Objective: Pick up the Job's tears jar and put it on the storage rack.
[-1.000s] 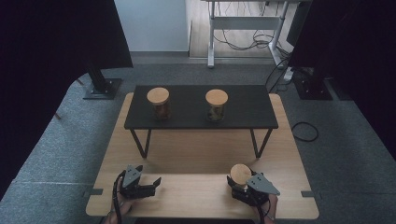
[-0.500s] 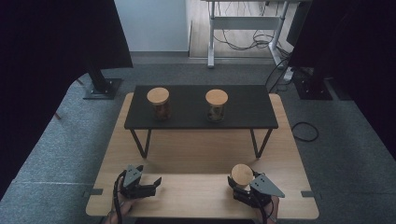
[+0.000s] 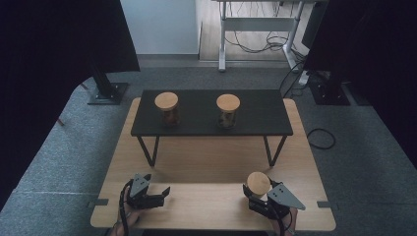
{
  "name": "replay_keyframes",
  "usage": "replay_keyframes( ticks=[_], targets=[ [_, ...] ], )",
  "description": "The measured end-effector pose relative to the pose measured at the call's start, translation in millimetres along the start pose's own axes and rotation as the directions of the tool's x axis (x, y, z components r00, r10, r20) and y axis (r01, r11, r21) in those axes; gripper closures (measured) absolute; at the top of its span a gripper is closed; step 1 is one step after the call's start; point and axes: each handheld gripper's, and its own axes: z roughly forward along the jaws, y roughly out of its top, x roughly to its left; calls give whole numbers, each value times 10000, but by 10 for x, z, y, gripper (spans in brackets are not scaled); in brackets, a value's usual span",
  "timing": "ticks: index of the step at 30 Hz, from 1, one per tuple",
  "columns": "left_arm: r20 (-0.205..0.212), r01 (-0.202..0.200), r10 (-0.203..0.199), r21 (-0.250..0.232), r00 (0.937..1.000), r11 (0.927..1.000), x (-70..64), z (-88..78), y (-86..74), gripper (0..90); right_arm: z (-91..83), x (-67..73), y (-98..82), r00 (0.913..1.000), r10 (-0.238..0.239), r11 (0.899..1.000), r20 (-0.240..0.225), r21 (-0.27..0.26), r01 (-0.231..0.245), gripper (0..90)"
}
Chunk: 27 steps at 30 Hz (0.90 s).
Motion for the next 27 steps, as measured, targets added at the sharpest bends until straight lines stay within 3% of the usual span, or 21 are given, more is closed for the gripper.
replay_keyframes(
  ticks=[27],
  targets=[
    [52, -76, 76, 31, 10000, 10000, -14, 12, 5, 65, -190, -102, 272, 9999, -2, 9979, 154, -652, 12, 247]
  ],
)
